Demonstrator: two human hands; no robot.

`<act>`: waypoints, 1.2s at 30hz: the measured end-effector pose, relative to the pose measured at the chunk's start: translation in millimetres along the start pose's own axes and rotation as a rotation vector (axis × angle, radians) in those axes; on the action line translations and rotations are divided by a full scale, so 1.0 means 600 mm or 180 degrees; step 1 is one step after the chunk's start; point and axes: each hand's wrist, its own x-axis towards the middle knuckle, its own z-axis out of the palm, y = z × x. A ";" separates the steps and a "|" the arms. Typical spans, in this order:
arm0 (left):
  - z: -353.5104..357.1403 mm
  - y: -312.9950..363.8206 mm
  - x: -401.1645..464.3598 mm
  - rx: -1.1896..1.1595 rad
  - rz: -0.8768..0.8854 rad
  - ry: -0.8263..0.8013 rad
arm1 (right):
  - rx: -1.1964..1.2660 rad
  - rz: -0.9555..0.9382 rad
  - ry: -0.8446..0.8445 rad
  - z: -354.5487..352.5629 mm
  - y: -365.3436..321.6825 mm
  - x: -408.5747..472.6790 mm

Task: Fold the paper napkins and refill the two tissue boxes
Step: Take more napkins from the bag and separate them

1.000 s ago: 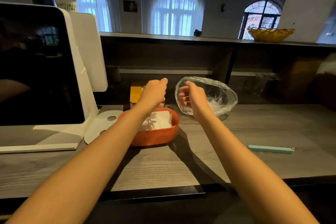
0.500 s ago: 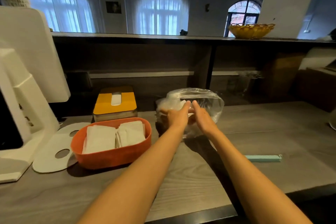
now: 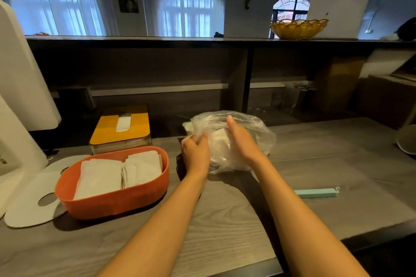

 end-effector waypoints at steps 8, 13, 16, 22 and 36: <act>-0.006 0.019 -0.018 -0.1630 -0.1039 -0.0369 | -0.0027 0.0053 -0.0572 0.007 0.004 -0.020; -0.013 0.030 -0.026 -0.1797 -0.1184 -0.0513 | -0.0594 -0.0233 -0.0397 0.012 0.006 -0.027; -0.015 0.035 -0.028 -0.1110 -0.0427 -0.0692 | -0.0988 -0.0364 -0.0248 0.008 0.006 -0.024; -0.006 0.050 -0.036 0.0212 0.1054 -0.0563 | -0.1004 -0.0511 -0.0458 0.006 0.001 -0.030; -0.015 0.036 0.007 0.0591 0.0695 0.0351 | 0.0623 -0.0832 0.0485 -0.026 -0.021 -0.036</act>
